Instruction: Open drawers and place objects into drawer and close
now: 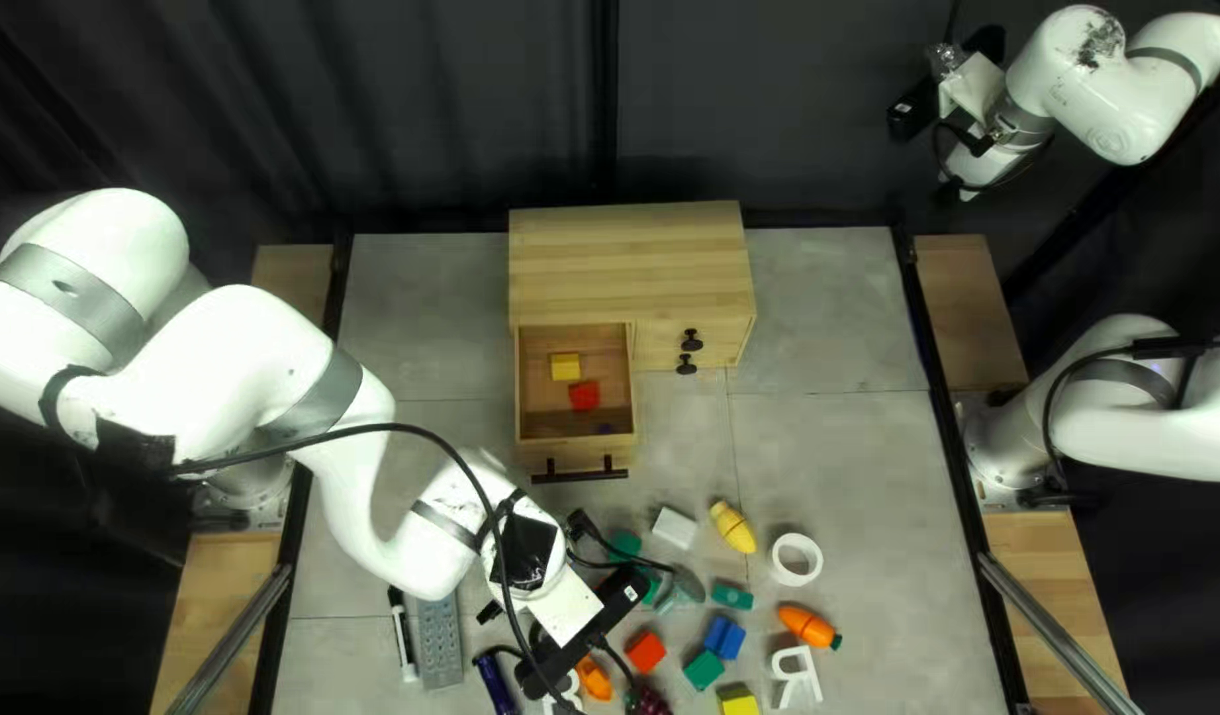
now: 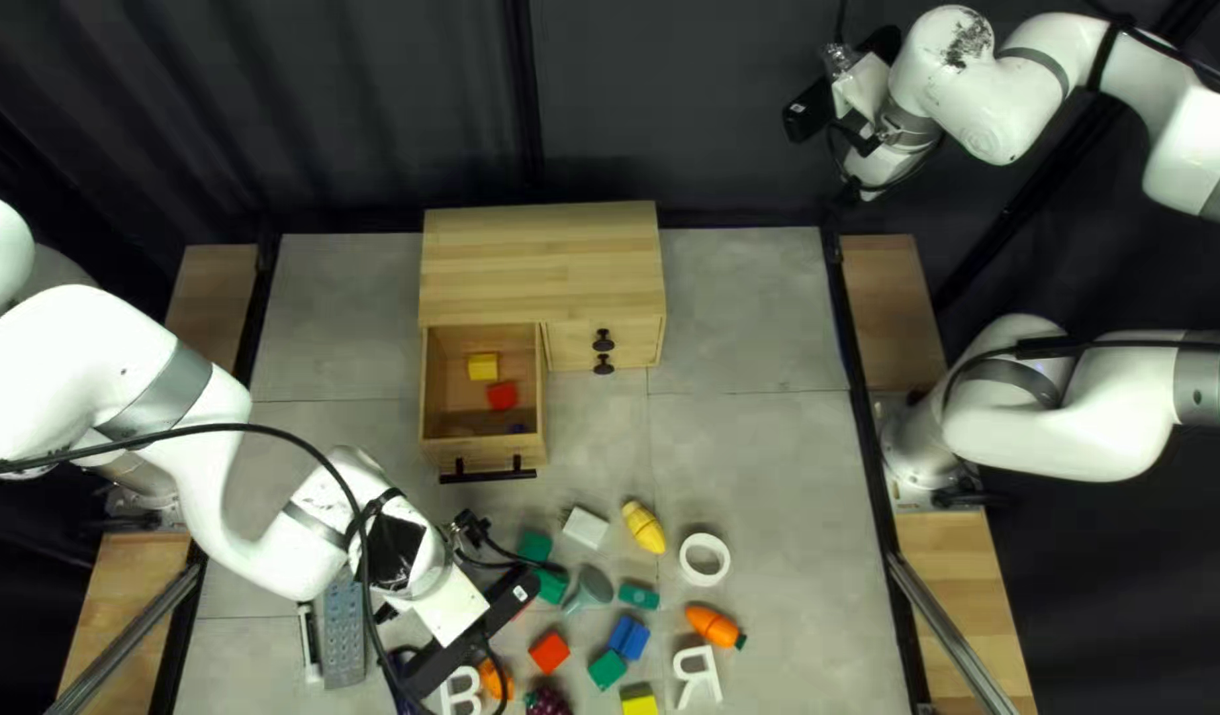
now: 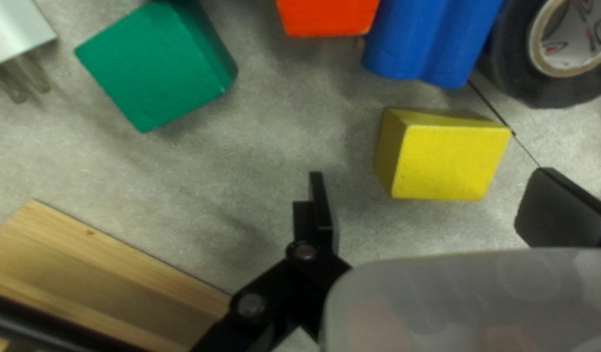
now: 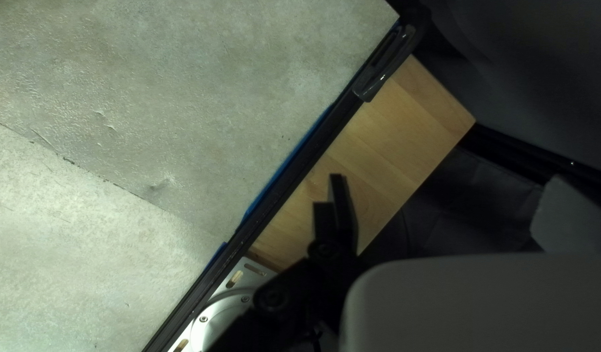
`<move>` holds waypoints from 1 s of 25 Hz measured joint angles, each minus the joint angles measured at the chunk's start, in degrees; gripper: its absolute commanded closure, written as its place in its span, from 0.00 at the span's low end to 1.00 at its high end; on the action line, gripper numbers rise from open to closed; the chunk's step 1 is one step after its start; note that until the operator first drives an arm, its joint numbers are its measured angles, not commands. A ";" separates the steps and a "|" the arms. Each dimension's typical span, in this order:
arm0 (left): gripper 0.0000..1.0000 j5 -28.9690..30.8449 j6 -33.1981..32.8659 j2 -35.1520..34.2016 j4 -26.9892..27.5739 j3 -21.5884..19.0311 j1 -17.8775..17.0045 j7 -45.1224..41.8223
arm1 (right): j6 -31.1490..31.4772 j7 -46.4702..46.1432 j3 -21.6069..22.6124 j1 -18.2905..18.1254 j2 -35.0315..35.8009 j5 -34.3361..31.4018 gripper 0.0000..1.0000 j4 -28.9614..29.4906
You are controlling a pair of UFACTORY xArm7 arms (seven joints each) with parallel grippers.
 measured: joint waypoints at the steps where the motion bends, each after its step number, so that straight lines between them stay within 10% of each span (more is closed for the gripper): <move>1: 1.00 -0.08 -0.02 -0.06 -0.04 -0.04 0.00 -0.02 | 0.00 0.00 0.00 0.00 0.00 0.00 0.00 0.00; 15: 1.00 -5.80 15.56 -15.70 -1.02 0.80 1.86 2.19 | 0.00 0.00 0.00 0.00 0.00 0.00 0.00 0.00; 25: 1.00 -10.68 27.28 -22.32 4.34 2.68 4.34 -12.34 | 0.00 0.00 0.00 0.00 0.00 0.00 0.00 0.00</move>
